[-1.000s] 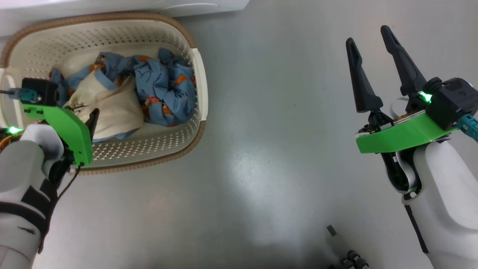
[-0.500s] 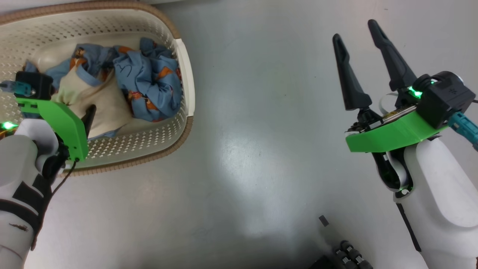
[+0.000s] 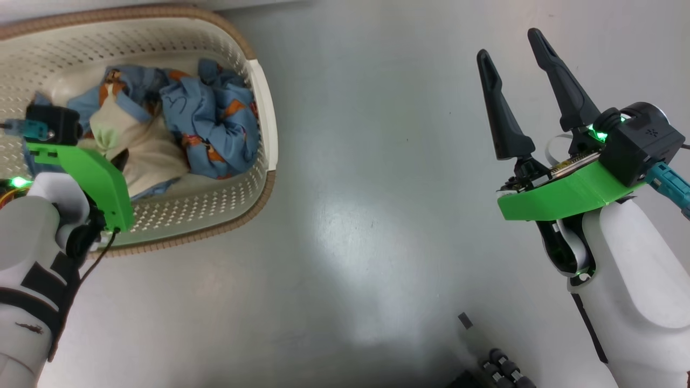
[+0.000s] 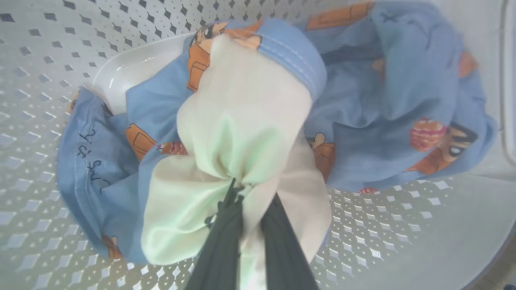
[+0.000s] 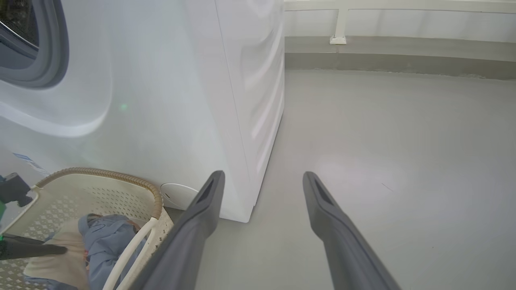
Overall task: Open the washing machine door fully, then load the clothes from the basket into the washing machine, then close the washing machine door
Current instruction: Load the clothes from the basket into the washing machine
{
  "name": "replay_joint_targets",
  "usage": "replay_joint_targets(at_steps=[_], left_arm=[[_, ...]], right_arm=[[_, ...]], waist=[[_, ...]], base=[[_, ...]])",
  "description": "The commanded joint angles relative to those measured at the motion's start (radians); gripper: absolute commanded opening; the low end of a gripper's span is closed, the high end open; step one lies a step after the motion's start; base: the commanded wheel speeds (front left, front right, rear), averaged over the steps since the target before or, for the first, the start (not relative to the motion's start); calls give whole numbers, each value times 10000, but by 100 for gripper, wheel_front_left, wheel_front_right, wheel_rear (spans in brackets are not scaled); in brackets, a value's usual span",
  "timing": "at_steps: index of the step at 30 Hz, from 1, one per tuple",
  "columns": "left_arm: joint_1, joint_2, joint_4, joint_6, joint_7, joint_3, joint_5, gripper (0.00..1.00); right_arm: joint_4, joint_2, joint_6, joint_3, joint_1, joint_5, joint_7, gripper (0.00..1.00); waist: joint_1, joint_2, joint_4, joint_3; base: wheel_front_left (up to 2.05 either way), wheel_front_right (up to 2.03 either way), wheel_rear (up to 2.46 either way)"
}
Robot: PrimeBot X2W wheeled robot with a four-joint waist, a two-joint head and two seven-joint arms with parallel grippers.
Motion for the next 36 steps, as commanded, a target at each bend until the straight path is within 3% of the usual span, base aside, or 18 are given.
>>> replay_joint_targets(at_steps=[1,25,32,36], left_arm=[[86,408,-84,6,-127,198,-149,0],[1930,217,-952,6,-3268,152,-2075,0],[2590,295,-1365,6,-3690,242,-2159,0],[2936,429,-2038,6,-3704,1060,-1651,0]], right_arm=[[-207,-39,44,72,220,-80,-78,100],[311,-92,44,-33,1006,210,-78,100],[469,-201,44,-101,1530,294,-78,100],[545,-285,44,-160,1853,345,-78,100]], waist=[[0,0,58,-118],[0,0,663,-2870],[0,0,804,-3854],[0,0,900,-4405]], base=[[0,0,0],[0,0,0],[0,0,0],[0,0,0]])
